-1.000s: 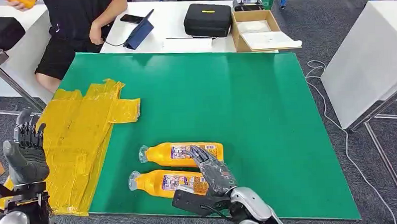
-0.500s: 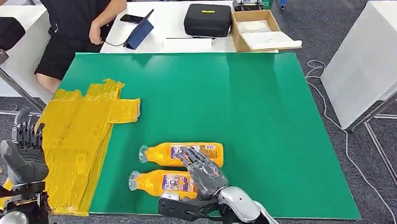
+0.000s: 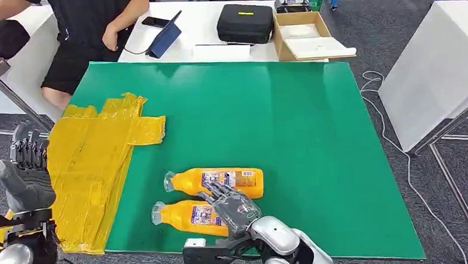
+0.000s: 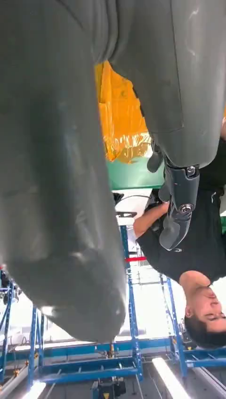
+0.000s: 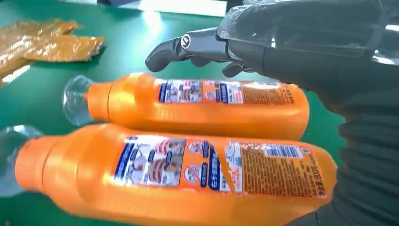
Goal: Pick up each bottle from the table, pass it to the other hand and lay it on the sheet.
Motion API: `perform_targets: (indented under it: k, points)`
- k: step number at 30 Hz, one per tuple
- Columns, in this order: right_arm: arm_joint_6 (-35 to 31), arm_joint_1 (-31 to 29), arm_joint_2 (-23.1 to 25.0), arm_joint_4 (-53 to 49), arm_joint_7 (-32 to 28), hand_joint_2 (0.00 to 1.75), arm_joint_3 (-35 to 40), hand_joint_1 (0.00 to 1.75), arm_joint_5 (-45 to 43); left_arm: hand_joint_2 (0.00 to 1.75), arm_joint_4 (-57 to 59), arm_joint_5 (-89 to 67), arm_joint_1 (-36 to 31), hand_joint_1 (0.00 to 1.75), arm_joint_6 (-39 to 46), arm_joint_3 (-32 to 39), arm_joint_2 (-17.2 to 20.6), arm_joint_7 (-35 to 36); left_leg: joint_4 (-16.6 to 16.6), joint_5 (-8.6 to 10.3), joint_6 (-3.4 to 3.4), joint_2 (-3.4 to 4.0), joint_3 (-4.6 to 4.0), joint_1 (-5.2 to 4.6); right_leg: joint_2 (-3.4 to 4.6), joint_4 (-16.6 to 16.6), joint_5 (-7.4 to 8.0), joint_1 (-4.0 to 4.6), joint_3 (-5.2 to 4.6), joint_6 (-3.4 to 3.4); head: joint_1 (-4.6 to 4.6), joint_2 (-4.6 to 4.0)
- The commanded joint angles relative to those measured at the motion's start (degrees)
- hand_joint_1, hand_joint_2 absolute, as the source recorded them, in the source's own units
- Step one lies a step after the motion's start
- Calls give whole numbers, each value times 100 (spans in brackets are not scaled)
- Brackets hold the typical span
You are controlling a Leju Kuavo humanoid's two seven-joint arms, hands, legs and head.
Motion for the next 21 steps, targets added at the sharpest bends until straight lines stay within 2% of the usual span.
perform_targets:
  k: [1, 21]
  points:
    - [124, -407, 41, 719, 132, 175, 474, 0, 138, 0, 548, 67, -563, 0, -27, -22, -129, 117, -7, 6, -15, -2, 8, 3, -5, -8, 5, 3, 10, -8, -2, 0]
    - [93, -179, 129, 1101, 245, 175, 329, 0, 534, 0, 416, 227, -341, 0, 71, 114, -80, 85, -5, 5, -15, 2, 6, 3, -1, -5, 11, 2, 5, -21, -2, 0]
